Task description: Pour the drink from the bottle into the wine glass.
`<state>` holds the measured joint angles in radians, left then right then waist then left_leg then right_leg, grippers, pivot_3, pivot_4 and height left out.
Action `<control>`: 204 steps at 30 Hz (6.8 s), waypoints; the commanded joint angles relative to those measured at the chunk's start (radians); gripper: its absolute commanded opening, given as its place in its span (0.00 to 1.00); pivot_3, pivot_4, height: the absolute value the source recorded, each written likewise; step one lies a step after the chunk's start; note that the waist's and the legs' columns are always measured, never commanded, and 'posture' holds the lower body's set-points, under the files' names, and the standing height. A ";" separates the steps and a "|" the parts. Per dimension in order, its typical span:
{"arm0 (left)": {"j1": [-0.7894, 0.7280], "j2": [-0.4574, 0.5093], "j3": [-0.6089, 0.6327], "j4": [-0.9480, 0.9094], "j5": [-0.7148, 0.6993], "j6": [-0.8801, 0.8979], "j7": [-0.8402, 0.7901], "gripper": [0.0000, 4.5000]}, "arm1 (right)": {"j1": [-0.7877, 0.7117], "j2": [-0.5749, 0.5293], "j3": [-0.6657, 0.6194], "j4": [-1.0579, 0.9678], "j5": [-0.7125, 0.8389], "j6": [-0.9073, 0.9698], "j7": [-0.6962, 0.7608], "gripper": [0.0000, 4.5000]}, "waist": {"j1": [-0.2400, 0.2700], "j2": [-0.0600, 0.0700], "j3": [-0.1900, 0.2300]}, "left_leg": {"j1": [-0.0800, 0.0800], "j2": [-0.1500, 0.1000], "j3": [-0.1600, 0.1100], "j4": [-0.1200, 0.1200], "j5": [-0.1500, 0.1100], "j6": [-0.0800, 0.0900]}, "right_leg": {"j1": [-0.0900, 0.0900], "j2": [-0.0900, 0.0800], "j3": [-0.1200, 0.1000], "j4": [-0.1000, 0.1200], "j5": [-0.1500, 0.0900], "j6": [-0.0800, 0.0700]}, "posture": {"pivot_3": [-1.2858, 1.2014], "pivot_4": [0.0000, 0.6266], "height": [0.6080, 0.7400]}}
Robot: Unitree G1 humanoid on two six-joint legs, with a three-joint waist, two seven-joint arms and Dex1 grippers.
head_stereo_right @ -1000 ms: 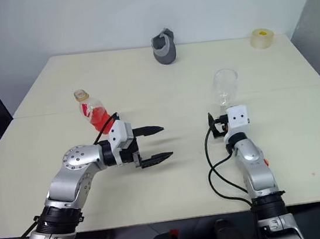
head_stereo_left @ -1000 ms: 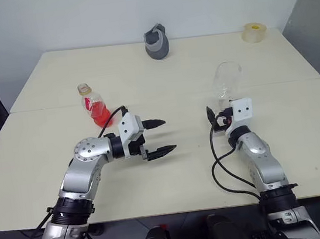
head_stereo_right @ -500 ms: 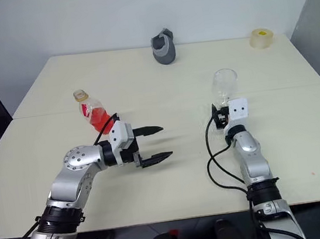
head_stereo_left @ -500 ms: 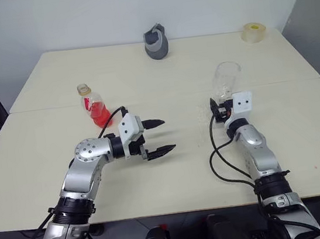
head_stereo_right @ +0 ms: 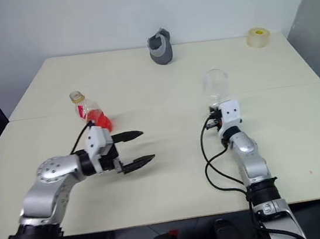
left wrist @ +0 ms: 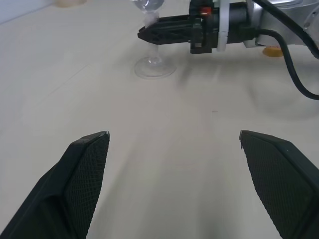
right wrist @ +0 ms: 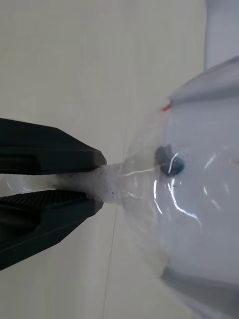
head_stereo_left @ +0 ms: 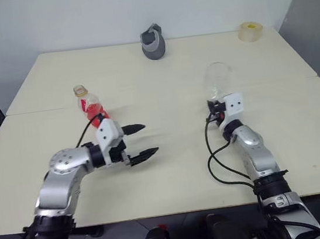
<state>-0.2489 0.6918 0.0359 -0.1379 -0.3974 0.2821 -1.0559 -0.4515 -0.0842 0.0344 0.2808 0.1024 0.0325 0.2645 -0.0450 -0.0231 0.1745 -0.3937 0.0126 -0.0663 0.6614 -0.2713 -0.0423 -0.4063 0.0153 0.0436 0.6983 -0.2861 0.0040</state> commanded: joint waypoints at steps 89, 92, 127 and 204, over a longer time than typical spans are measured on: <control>-0.376 -0.286 0.202 0.767 0.198 -0.362 0.635 0.32 | 0.188 -0.330 0.117 -0.971 0.362 0.585 0.311 1.00 | 0.017 -0.004 -0.001 | -0.003 -0.003 -0.006 0.003 0.000 0.000 | 0.001 -0.002 -0.006 -0.002 0.000 0.000 | 0.52 0.24 1.00; -0.379 -0.283 0.174 0.706 0.215 -0.357 0.614 0.23 | 0.176 -0.293 0.092 -0.964 0.348 0.567 0.254 1.00 | 0.017 -0.004 -0.001 | -0.004 -0.002 -0.007 0.003 0.000 -0.001 | 0.001 -0.002 -0.007 -0.002 0.000 0.000 | 0.52 0.24 1.00; -0.850 -0.065 -0.231 1.152 0.842 -1.072 0.858 0.17 | 0.056 -0.053 0.173 -0.767 0.143 0.440 0.063 1.00 | 0.015 -0.004 -0.001 | -0.005 -0.003 -0.006 0.003 0.000 0.000 | -0.001 -0.001 -0.007 -0.001 0.000 0.000 | 0.52 0.24 1.00; -1.033 -0.006 -0.508 1.309 1.205 -1.071 1.319 0.16 | 0.130 -0.108 0.196 -0.866 0.138 0.496 0.070 1.00 | 0.014 -0.004 -0.001 | -0.005 -0.003 0.000 0.003 0.000 -0.001 | -0.002 -0.002 -0.007 0.000 0.000 0.000 | 0.52 0.24 1.00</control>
<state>-1.2363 0.6666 -0.4759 1.1798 0.8083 -0.7893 0.2353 -0.3246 -0.1940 0.2284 -0.5415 0.2457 0.5532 0.3339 -0.0309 -0.0269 0.1736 -0.3988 0.0094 -0.0665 0.6643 -0.2709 -0.0429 -0.4079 0.0138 0.0369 0.6983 -0.2856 0.0039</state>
